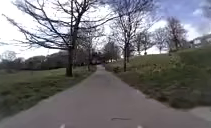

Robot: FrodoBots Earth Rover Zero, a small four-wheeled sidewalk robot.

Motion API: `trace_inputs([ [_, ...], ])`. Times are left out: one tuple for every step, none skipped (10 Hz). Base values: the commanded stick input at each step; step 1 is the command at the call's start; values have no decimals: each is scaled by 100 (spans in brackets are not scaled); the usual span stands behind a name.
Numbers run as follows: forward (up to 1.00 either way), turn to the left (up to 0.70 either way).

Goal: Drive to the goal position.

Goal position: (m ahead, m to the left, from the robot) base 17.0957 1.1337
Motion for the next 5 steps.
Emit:
trace_inputs([
  [85,1],
  [85,1],
  [85,1],
  [85,1],
  [85,1],
])
